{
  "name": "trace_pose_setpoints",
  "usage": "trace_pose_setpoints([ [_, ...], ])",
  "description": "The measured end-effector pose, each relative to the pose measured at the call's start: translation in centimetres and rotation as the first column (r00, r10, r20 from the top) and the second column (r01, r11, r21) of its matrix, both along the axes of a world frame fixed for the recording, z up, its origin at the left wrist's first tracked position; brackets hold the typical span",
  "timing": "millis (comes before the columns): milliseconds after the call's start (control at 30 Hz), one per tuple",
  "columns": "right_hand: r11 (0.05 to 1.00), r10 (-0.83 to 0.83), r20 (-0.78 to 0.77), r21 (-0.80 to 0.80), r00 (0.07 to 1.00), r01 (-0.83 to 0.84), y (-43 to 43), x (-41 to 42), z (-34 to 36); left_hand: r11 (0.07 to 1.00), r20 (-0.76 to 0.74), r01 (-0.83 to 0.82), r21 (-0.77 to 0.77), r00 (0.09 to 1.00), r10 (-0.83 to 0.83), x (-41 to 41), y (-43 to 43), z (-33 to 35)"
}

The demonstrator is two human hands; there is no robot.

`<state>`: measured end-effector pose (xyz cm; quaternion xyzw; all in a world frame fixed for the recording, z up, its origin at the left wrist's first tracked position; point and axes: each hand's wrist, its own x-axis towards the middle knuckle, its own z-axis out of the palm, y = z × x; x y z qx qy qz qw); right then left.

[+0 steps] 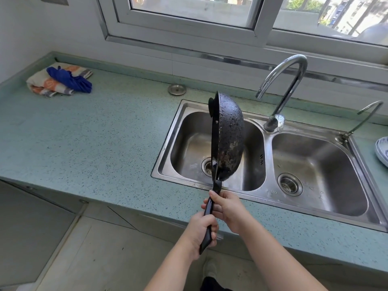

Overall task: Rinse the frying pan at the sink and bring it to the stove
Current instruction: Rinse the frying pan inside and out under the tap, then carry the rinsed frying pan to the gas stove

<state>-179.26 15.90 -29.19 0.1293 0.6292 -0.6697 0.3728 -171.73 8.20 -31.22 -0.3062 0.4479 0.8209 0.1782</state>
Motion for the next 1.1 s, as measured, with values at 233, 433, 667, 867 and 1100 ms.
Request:
trace_pose_setpoints([
  [233,0.999,-0.039,0.000,-0.012,0.999,0.039,2.0,-0.3,-0.2,0.989,-0.005,0.008,-0.149,1.000,-0.009,-0.7,2.7,1.0],
  [433,0.994,-0.103,0.017,-0.037,0.995,0.104,3.9,-0.6,-0.1,0.950,0.040,0.030,-0.310,0.999,-0.018,-1.8,5.3,0.7],
  [667,0.994,-0.112,0.030,0.011,0.993,0.112,6.2,-1.4,-0.2,0.879,0.058,0.050,-0.474,0.998,-0.025,-3.0,9.0,-0.2],
  [867,0.996,-0.064,0.084,0.059,0.994,0.059,7.6,-2.2,-0.7,0.802,0.128,0.119,-0.586,0.990,-0.054,-3.6,10.7,-0.7],
  [1100,0.992,0.016,0.102,0.122,0.995,-0.029,8.8,-3.1,-2.0,0.743,0.218,0.167,-0.649,0.976,-0.029,-4.2,12.8,-0.5],
])
